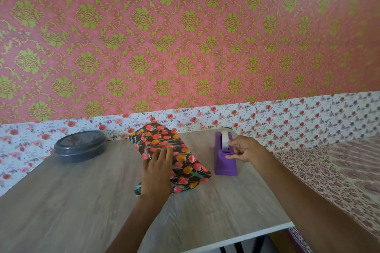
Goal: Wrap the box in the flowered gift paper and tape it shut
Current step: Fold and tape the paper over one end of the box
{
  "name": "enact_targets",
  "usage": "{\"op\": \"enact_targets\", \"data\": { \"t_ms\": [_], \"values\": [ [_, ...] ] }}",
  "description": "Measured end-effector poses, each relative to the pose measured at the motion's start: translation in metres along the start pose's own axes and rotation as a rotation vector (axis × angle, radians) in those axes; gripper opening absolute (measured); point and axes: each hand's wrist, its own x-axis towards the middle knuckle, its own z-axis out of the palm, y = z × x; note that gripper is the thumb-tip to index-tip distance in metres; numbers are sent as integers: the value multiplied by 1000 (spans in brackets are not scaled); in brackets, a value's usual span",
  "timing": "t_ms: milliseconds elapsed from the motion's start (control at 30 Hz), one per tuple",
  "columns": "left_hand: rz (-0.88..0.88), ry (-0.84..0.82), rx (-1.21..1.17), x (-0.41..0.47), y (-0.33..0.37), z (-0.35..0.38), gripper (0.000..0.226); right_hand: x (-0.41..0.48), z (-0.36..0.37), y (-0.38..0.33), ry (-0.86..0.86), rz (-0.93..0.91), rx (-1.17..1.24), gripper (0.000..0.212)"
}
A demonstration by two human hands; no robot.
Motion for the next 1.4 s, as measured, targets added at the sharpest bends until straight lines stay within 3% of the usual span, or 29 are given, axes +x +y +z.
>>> {"op": "enact_targets", "data": {
  "t_ms": [133,567,733,933,1067,1400],
  "values": [
    [5,12,-7,0,0,0,91,-2,4,6,20,-31,26,43],
    [5,11,-8,1,-3,2,91,5,2,31,109,-90,53,30],
    [11,28,-1,1,-3,2,89,16,1,53,141,-90,-31,40],
    [20,7,-10,1,-4,-1,92,20,3,56,302,-201,-290,19],
    [24,-7,-29,0,-3,-3,94,24,2,50,428,-271,-523,22],
    [18,-21,-20,2,-5,0,97,15,4,39,431,-288,-635,27]
  ]
}}
